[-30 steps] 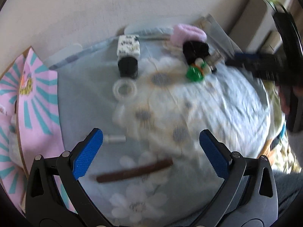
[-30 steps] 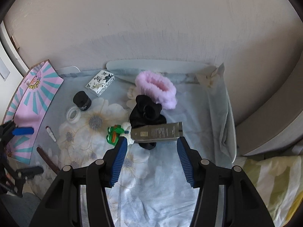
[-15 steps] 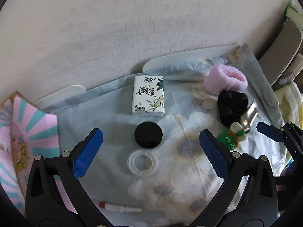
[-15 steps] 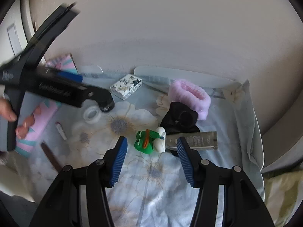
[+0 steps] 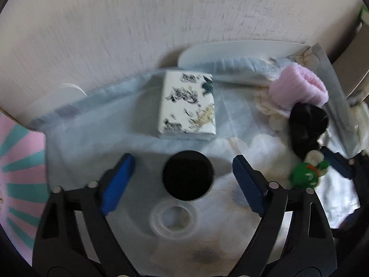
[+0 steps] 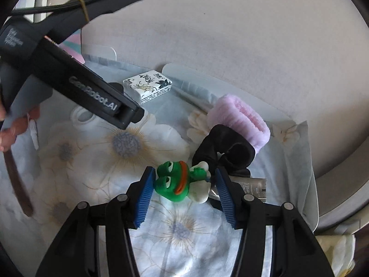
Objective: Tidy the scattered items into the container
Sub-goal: 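Grasp the black round jar with the left tool while the right grasps the green frog toy, then carry the jar and frog toy into the striped box and open both tools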
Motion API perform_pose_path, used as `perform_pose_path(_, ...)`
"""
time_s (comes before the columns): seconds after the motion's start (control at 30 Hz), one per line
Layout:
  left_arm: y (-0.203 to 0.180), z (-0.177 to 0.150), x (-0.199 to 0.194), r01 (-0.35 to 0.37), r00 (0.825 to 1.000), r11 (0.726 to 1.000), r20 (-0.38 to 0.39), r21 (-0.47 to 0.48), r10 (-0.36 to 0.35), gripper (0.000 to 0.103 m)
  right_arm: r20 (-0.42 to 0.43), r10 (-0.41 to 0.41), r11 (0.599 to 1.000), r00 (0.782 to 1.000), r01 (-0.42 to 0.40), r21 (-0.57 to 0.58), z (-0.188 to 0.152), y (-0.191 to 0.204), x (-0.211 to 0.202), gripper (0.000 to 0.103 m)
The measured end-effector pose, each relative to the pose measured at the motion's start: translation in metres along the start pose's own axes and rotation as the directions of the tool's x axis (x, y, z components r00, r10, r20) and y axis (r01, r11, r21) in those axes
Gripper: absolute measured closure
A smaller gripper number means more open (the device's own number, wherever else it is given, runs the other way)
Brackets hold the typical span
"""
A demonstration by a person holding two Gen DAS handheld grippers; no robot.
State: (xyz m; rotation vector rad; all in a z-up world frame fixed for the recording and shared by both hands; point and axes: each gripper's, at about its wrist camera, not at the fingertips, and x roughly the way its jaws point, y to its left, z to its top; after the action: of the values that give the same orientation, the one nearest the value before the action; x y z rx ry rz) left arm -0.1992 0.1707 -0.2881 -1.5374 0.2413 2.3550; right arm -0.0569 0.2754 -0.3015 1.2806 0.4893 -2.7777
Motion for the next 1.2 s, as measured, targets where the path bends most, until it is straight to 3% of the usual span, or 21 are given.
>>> perform_pose_path(0.13, -0.003, -0.001, -0.006, -0.005, 1.000, 1.000, 0.024, 0.030, 0.004, 0.064, 0.007, -0.015, 1.000, 1.000, 0.015, -0.007, 0.000, -0.001, -0.003, 0.059)
perform_pose_path(0.17, -0.003, 0.000, -0.006, -0.006, 1.000, 0.999, 0.025, 0.032, 0.005, 0.070, 0.008, -0.016, 1.000, 1.000, 0.016, -0.005, 0.000, -0.002, -0.004, 0.059)
perform_pose_path(0.53, 0.006, 0.003, -0.046, 0.038, 0.995, 0.999, 0.097, 0.017, -0.039, 0.071, 0.046, -0.053, 0.997, 0.998, 0.055, -0.044, 0.010, 0.007, -0.021, 0.060)
perform_pose_path(0.73, 0.016, 0.001, -0.081, 0.037, 0.994, 0.999, 0.102, -0.008, -0.036, 0.071, 0.119, -0.016, 0.998, 0.993, 0.024, -0.061, 0.024, 0.004, -0.053, 0.060)
perform_pose_path(0.87, 0.032, -0.007, -0.124, 0.045, 0.989, 0.998, 0.144, -0.033, -0.040, 0.071, 0.160, 0.042, 0.999, 0.986, -0.038, -0.031, 0.040, -0.002, -0.077, 0.060)
perform_pose_path(1.0, 0.043, -0.012, -0.166, 0.010, 0.982, 0.998, 0.188, -0.058, 0.001, 0.071, 0.198, 0.124, 0.991, 0.972, -0.132, 0.030, 0.064, -0.010, -0.105, 0.060)
perform_pose_path(1.2, 0.084, -0.040, -0.214, -0.028, 0.975, 0.982, 0.212, -0.189, 0.069, 0.071, 0.277, 0.234, 0.970, 0.932, -0.241, -0.006, 0.103, 0.004, -0.131, 0.060)
